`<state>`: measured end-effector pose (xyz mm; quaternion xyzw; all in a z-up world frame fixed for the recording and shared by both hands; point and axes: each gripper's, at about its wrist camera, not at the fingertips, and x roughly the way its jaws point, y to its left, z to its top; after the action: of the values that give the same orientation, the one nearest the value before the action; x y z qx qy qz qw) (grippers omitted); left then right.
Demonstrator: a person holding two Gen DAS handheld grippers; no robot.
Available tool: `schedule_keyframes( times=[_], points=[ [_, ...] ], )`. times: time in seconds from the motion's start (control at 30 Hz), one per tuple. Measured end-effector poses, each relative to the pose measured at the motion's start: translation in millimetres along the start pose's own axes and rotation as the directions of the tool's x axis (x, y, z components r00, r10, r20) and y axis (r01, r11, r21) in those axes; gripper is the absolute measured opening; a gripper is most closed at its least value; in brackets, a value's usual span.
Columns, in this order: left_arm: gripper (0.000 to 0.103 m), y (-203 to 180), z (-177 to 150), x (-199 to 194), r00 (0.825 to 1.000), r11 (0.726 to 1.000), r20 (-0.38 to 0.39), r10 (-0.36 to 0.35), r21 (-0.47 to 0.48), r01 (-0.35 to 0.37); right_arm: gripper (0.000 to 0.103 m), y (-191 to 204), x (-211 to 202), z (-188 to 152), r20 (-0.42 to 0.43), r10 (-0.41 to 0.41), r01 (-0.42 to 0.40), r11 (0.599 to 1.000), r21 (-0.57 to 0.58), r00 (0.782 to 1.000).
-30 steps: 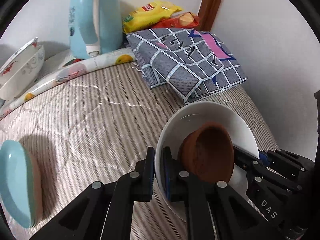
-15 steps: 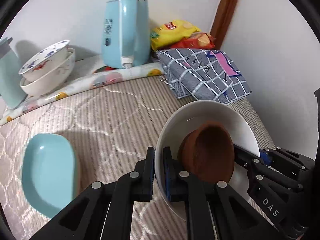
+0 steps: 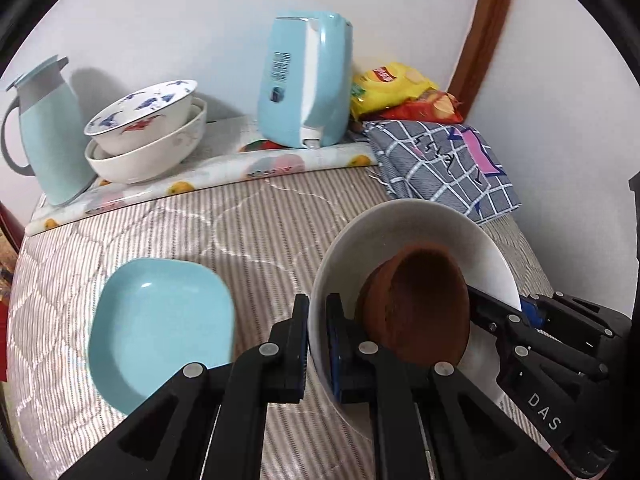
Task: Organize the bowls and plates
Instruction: 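Lift the white bowl with the right tool and carry it toward the plate stack, then lower the white bowl onto the stacked plates with the right tool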
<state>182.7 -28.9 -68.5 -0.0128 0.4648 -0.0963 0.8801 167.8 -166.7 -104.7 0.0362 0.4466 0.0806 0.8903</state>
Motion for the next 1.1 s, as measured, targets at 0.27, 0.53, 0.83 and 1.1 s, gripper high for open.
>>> schedule_keyframes(
  times=[0.27, 0.53, 0.83, 1.1],
  points=[
    [0.009, 27.5, -2.5, -6.5, 1.000, 0.999, 0.006, 0.021, -0.032, -0.021, 0.013, 29.5, 7.1, 5.5, -0.003, 0.025, -0.025, 0.999, -0.034, 1.000],
    [0.009, 60.6, -5.4, -10.9, 0.999, 0.997, 0.012, 0.037, -0.070, -0.036, 0.013, 61.6, 16.3, 12.9, -0.009, 0.045, -0.046, 0.997, -0.066, 0.999],
    [0.009, 103.8, -10.8, -11.9, 0.998, 0.990, 0.006, 0.070, -0.121, -0.068, 0.012, 101.2, 35.2, 18.9, -0.029, 0.074, -0.077, 0.991, -0.107, 0.997],
    [0.009, 138.2, -18.1, -7.1, 0.996, 0.983, -0.007, 0.084, -0.165, -0.085, 0.012, 132.8, 56.0, 21.3, -0.056, 0.093, -0.100, 0.985, -0.141, 0.994]
  ],
)
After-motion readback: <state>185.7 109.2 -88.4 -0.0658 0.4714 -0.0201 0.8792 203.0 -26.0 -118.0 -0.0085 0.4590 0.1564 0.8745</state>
